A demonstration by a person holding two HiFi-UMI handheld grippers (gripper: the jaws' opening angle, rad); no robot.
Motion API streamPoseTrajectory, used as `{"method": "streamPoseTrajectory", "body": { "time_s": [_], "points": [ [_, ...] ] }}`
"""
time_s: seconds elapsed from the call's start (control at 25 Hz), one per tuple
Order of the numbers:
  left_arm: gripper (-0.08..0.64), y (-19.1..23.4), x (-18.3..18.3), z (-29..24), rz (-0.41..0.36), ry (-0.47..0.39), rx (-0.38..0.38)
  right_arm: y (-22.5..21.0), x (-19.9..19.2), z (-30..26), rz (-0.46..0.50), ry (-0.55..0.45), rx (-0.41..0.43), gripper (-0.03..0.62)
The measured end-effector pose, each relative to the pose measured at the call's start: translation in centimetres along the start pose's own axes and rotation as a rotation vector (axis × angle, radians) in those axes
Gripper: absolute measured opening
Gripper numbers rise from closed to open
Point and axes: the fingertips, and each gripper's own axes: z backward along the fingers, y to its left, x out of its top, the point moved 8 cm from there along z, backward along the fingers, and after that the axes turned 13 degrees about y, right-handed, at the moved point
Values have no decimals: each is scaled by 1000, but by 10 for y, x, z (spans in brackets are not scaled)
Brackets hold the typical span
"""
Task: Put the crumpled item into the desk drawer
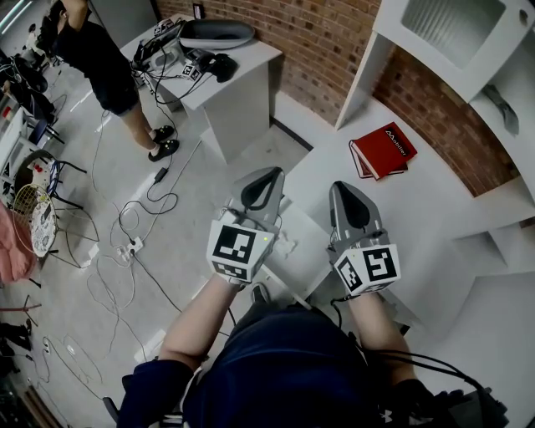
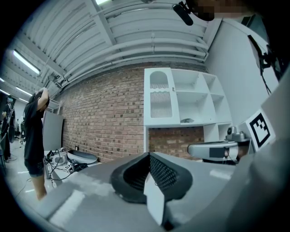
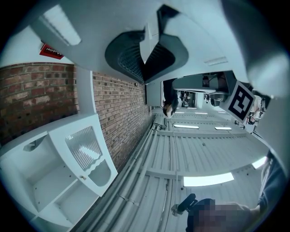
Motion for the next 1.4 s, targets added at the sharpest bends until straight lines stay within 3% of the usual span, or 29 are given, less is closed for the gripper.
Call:
{"method": "streamPoseTrajectory", "body": {
  "time_s": [1.4],
  "points": [
    [3,2,-14,12,2,22,-30,19,-4,6,10,-6,-8,2]
  ]
}}
